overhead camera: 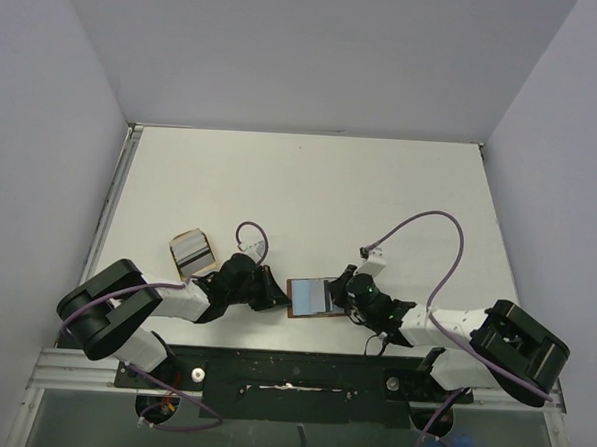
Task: Put the credit cards into the card holder
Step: Insert the credit card into the card holder.
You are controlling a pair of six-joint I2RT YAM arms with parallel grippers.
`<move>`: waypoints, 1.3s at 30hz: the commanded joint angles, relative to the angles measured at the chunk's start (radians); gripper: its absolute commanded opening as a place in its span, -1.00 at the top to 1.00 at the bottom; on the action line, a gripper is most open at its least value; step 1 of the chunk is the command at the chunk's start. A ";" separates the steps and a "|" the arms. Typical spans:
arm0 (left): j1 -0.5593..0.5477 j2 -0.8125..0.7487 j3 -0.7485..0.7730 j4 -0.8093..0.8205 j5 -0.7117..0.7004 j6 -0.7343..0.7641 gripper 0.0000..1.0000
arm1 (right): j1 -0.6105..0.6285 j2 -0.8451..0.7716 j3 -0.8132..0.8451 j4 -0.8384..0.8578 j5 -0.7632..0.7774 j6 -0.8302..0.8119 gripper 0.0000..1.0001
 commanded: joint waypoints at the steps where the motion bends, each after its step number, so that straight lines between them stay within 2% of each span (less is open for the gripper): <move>1: -0.005 0.024 0.015 -0.026 -0.032 0.029 0.99 | 0.014 0.040 0.067 -0.006 -0.018 0.007 0.90; 6: -0.004 0.021 0.005 -0.008 -0.035 0.017 0.99 | 0.019 0.072 0.103 -0.052 -0.043 0.042 0.79; 12: -0.002 -0.001 0.007 -0.021 -0.050 0.016 0.99 | 0.016 0.001 0.136 -0.181 -0.062 0.047 0.35; 16: -0.001 -0.012 0.007 -0.027 -0.058 0.017 0.99 | 0.015 -0.045 0.161 -0.258 -0.089 0.020 0.16; 22: -0.001 -0.016 0.011 -0.030 -0.062 0.017 0.99 | 0.014 -0.033 0.157 -0.269 -0.144 0.029 0.10; 33: 0.007 -0.014 0.015 -0.035 -0.068 0.022 0.99 | 0.017 0.107 0.200 -0.177 -0.239 0.014 0.07; 39: 0.032 -0.024 0.024 -0.048 -0.068 0.043 0.99 | 0.016 0.126 0.205 -0.091 -0.282 0.008 0.09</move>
